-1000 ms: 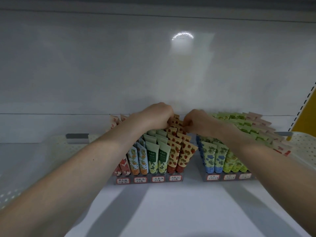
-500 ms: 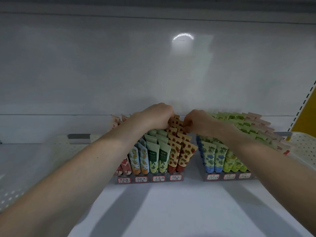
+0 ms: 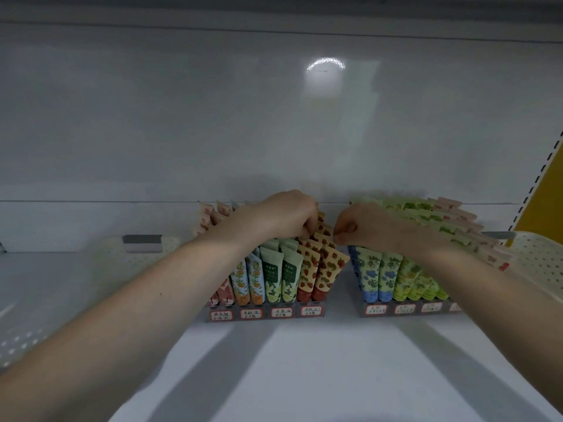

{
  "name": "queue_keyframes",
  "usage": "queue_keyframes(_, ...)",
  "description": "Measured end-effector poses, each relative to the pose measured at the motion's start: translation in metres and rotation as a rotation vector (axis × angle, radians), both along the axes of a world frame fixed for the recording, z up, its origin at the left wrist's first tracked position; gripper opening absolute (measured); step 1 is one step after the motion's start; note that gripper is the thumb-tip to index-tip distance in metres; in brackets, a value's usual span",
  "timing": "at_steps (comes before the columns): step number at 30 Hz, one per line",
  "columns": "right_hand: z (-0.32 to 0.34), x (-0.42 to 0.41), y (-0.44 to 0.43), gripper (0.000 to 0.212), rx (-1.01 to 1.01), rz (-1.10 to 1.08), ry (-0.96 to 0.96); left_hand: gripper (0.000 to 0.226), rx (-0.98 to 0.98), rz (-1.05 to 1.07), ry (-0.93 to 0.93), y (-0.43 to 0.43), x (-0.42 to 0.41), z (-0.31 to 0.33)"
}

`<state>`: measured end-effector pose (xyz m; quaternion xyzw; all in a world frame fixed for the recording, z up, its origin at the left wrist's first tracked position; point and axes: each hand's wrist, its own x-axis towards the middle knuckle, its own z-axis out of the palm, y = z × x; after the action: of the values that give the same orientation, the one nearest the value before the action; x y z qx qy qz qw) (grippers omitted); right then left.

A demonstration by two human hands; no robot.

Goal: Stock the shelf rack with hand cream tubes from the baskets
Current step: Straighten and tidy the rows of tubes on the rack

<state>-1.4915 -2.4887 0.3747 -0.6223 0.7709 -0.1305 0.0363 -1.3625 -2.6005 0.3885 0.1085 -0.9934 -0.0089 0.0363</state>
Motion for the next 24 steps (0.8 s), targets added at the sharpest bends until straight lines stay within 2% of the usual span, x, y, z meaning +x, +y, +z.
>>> queue_keyframes(9, -0.0047, 0.0056, -0.0051, 0.026, 0.037, -0.034, 0.033, 0.018, -0.014, 0.043, -0.03, -0.0025, -0.0024, -0.0024)
queue_keyframes(12, -0.0057, 0.0062, -0.0057, 0.035, 0.022, -0.023, 0.039, 0.018, -0.006, 0.051, -0.038, -0.0041, -0.0024, -0.0032)
queue_keyframes(16, -0.0079, 0.0061, -0.0077, 0.033, 0.0, -0.03, 0.041, 0.017, -0.013, 0.065, -0.05, -0.0036, -0.0034, -0.0035)
queue_keyframes(20, -0.008, 0.0073, -0.0083, 0.021, 0.004, -0.035, 0.011, 0.016, -0.008, 0.067, -0.048, -0.0034, -0.0024, -0.0034)
queue_keyframes(24, -0.0078, 0.0078, -0.0076, 0.025, -0.009, -0.03, -0.011, 0.017, -0.015, 0.075, -0.054, 0.0007, -0.0014, -0.0016)
